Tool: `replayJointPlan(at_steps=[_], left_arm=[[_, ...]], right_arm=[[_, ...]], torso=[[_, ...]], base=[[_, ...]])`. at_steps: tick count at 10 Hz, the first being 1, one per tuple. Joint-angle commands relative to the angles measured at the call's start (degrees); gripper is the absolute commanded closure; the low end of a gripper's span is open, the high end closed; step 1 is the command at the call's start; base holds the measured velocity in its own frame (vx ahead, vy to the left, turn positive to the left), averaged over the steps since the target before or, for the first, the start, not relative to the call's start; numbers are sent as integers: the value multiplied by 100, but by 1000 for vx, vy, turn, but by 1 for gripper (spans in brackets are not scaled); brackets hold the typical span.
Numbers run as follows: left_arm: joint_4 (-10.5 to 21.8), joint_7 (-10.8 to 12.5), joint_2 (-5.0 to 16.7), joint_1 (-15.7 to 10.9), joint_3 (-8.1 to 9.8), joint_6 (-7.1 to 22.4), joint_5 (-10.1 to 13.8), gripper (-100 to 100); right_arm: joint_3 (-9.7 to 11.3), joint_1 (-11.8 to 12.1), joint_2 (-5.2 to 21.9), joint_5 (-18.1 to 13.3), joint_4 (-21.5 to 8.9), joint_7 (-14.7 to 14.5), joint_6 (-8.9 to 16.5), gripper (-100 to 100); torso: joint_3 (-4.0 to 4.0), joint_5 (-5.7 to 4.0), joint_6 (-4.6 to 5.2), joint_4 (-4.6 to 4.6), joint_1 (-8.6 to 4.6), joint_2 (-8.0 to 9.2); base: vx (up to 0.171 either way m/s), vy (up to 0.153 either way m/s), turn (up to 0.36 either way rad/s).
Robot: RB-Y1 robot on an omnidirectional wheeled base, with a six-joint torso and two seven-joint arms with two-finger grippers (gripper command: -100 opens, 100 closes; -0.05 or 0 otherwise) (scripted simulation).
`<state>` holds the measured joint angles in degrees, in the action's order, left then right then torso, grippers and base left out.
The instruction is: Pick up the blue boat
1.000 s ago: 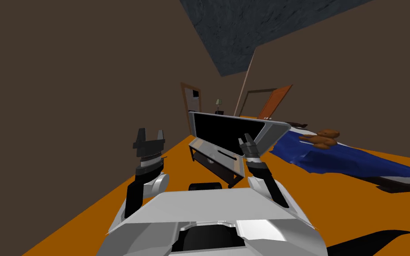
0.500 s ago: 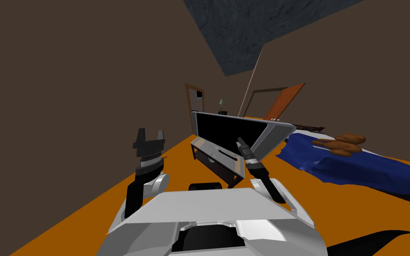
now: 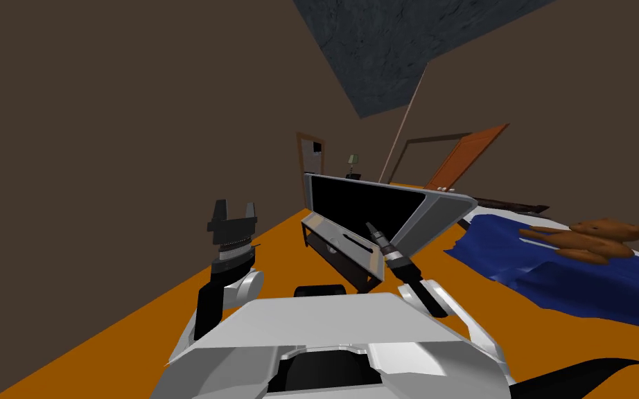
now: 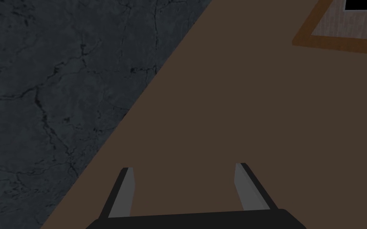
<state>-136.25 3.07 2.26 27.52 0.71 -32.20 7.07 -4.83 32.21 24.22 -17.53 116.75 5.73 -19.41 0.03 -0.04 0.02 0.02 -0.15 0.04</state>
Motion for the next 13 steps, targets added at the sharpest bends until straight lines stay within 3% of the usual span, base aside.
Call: replayJointPlan(at_steps=[1, 4, 5, 6, 7, 10, 13], left_arm=[[0, 0, 0, 0, 0, 0, 0, 0], [0, 0, 0, 0, 0, 0, 0, 0], [0, 0, 0, 0, 0, 0, 0, 0], [0, 0, 0, 1, 0, 0, 0, 0], [0, 0, 0, 0, 0, 0, 0, 0], [0, 0, 0, 1, 0, 0, 0, 0], [0, 0, 0, 0, 0, 0, 0, 0]], right_arm=[[22, 40, 242, -286, -286, -69, -35, -100], [56, 69, 640, -771, -821, -179, -53, -100], [56, 69, 640, -772, -868, -179, -53, -100], [79, 83, 828, -1012, -1044, -239, -68, -100], [79, 83, 828, -1012, -1163, -239, -68, -100], [138, 113, 1180, -1490, -1653, -366, -113, -100], [174, 129, 1342, -1726, -2120, -434, -142, -100]], torso=[[0, 0, 0, 0, 0, 0], [-5, 0, 1, -2, -2, -9], [-6, 0, -2, -2, 0, -11], [-7, 0, 1, -3, 3, -12], [-9, 1, -3, -3, 4, -15], [-11, 1, 2, -4, 5, -19], [-15, 2, -3, -5, 8, -26]], base=[[-9, -27, 140], [-1, -27, 190], [4, -19, 87], [9, -13, 179], [12, -14, 100], [23, -12, 159], [34, -9, 147]])
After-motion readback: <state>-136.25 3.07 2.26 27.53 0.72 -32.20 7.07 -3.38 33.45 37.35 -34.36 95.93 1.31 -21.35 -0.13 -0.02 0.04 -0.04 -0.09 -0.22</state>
